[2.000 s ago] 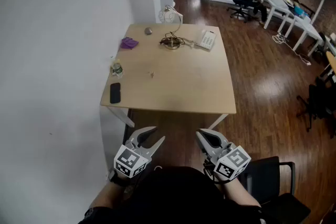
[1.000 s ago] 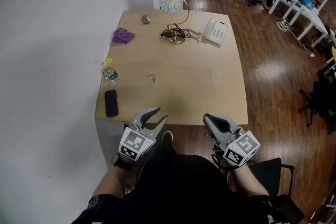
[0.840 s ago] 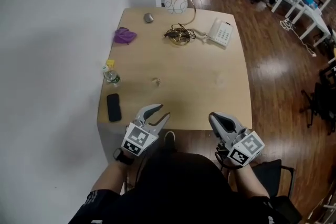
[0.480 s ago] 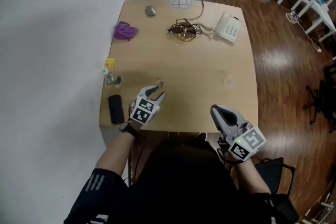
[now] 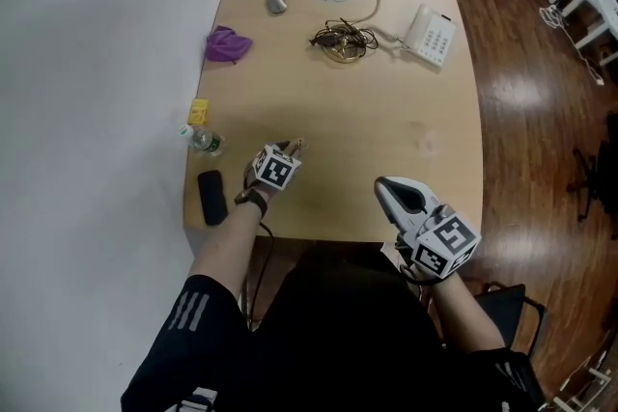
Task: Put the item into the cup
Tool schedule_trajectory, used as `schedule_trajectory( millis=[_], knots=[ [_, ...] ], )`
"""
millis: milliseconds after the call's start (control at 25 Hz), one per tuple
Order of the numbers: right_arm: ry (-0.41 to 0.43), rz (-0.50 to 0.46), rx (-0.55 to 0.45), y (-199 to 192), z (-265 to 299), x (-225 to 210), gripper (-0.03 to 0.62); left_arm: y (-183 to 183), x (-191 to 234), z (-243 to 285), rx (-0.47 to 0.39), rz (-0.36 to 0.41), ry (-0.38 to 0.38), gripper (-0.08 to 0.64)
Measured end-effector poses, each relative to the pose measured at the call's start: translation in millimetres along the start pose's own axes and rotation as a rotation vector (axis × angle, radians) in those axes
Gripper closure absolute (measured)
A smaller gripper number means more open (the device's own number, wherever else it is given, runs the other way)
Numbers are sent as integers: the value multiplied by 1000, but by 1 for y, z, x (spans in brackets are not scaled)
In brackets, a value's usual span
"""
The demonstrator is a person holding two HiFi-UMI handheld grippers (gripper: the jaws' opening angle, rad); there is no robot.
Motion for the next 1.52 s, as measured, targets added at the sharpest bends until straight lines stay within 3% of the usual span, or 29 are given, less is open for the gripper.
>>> schedule_trajectory(
  millis=[200, 360, 480, 640, 800, 1120, 1320, 1520],
  knots=[
    [-10, 35, 17, -10, 1, -11, 584, 5, 3, 15, 19, 7, 7, 476],
    [-38, 67, 27, -20, -6, -19, 584, 3, 8, 19, 36, 42, 41, 564],
    [-61, 93, 33, -28, -15, -28, 584, 2, 9, 18, 30, 26, 37, 568],
    [-91, 106, 37, -36, -26, -37, 584, 23, 6, -9, -72, 20, 31, 569],
    [-117, 123, 30, -46, -44, -51, 584, 66, -12, -45, -190, 99, 45, 568],
    [-227, 155, -54, -37, -109, -97, 584, 197, -112, -82, -390, 275, -55, 568],
    [-272, 177, -92, -42, -143, -115, 584, 251, -184, -60, -378, 341, -129, 569],
    [-290, 224, -106, -62, -164, -127, 584, 267, -246, -17, -296, 412, -189, 569]
  ],
)
Point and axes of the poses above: the fingertips, and each gripper's own axes: z forward along the fingers, x to its left, y out of its top, the point moved 2 cm from there along -z, backward along the fingers, and after that the axes turned 12 degrees about x, right-handed, at the moved point
